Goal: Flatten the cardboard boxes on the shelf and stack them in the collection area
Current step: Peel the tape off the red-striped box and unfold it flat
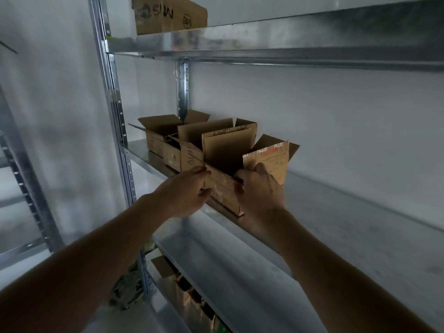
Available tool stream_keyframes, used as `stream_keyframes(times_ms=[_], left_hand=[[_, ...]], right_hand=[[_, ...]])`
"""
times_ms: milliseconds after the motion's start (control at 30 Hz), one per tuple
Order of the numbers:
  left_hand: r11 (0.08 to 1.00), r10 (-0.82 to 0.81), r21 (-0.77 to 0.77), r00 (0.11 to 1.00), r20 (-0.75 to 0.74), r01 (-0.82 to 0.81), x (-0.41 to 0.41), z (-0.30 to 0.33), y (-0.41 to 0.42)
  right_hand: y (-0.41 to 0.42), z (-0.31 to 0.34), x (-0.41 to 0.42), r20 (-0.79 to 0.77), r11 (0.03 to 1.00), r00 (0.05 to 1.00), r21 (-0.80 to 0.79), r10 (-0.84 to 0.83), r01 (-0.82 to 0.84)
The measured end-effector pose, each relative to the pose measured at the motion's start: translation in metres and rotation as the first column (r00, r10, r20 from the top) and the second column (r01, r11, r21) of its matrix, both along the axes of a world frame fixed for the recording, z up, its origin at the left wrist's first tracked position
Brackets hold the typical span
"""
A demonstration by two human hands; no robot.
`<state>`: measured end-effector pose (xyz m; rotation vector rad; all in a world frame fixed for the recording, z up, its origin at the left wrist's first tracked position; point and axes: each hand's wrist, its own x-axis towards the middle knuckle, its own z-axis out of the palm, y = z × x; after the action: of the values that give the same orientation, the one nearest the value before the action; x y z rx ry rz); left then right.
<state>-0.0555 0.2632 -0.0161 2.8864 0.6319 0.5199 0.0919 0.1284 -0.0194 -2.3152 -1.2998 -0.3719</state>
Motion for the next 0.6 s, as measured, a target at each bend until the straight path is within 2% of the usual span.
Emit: stream_keyframes(times_ms=[167, 300, 600], left_hand=[[0.998, -0.049, -0.026, 0.999, -0.001, 0.049, 0.013, -0.010, 0.013], [0.997, -0.075, -0.026, 0.997, -0.024, 0.074, 0.022, -0.017, 0.026], [0.981, -0.191, -0.006, 0.980, -0.060, 0.191, 0.031, -0.014, 0.026]], right_hand=[[0.002, 0.000, 0.007, 0.015, 0.996, 0.996, 0.020, -0.087, 0.087], [0.001, 0.001, 0.009, 0.025, 0.976, 0.976, 0.027, -0.217, 0.217], [-0.021, -0.008, 0.000, -0.078, 0.916, 0.927, 0.142, -0.368, 0.376]])
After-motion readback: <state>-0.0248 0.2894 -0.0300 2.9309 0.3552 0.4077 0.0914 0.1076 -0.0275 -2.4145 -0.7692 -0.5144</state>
